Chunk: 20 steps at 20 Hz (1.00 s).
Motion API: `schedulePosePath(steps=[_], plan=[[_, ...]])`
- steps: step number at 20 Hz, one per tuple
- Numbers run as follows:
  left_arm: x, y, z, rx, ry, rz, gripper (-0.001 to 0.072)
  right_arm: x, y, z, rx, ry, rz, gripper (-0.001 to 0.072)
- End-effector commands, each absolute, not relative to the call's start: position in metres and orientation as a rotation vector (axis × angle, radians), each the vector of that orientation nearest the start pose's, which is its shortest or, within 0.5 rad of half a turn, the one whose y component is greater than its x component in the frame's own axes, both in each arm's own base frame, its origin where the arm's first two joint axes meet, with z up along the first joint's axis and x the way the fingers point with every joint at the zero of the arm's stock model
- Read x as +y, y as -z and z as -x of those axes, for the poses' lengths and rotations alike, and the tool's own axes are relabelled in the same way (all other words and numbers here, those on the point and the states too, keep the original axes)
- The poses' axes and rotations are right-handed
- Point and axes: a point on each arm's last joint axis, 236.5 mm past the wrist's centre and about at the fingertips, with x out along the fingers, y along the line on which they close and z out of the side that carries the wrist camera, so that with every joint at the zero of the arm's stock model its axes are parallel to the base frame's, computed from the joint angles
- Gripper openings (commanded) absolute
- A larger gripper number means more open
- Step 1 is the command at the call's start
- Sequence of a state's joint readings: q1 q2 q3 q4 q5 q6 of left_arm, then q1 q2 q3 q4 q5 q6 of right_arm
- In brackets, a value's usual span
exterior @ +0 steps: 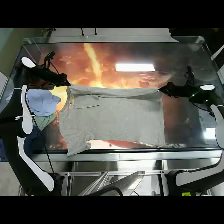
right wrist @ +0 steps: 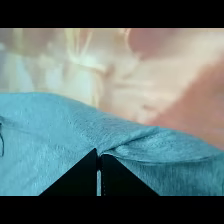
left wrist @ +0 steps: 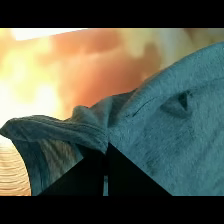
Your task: Fold the shirts.
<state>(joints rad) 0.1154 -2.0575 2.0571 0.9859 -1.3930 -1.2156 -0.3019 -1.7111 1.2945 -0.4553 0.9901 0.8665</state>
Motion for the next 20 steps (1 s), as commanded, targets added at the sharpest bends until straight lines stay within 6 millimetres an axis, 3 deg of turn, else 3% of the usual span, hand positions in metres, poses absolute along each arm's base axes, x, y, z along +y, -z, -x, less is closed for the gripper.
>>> schedulePosePath(steps=[1,3,5,8,11,17,18,19,20], plan=[[-0.053,0.038,-0.545,1.254,0.499,0.26,0.0011,0.014,0.022,-0.526,0.944,-0.439,-0.655,0.0015],[-0.041,0.051,-0.525,1.331,0.475,0.237,0.001,0.001,0.034,-0.513,1.026,-0.402,-0.6,0.0015],[-0.037,0.062,-0.509,1.392,0.463,0.217,0.001,-0.011,0.061,-0.495,1.14,-0.35,-0.525,0.0015],[-0.04,0.075,-0.495,1.451,0.463,0.206,0.001,-0.01,0.084,-0.479,1.236,-0.341,-0.46,0.0015],[-0.037,0.084,-0.488,1.492,0.43,0.158,0.0011,-0.008,0.092,-0.475,1.264,-0.341,-0.407,0.0015],[-0.046,0.084,-0.486,1.5,0.45,0.147,0.0012,-0.008,0.099,-0.473,1.287,-0.315,-0.396,0.0017],[-0.049,0.083,-0.485,1.505,0.457,0.151,0.0015,-0.007,0.098,-0.473,1.287,-0.318,-0.396,0.0058],[-0.05,0.082,-0.482,1.516,0.465,0.152,0.0035,-0.006,0.096,-0.473,1.288,-0.313,-0.408,0.0227],[-0.051,0.08,-0.478,1.531,0.474,0.151,0.0354,-0.007,0.091,-0.474,1.285,-0.294,-0.429,0.0338]])
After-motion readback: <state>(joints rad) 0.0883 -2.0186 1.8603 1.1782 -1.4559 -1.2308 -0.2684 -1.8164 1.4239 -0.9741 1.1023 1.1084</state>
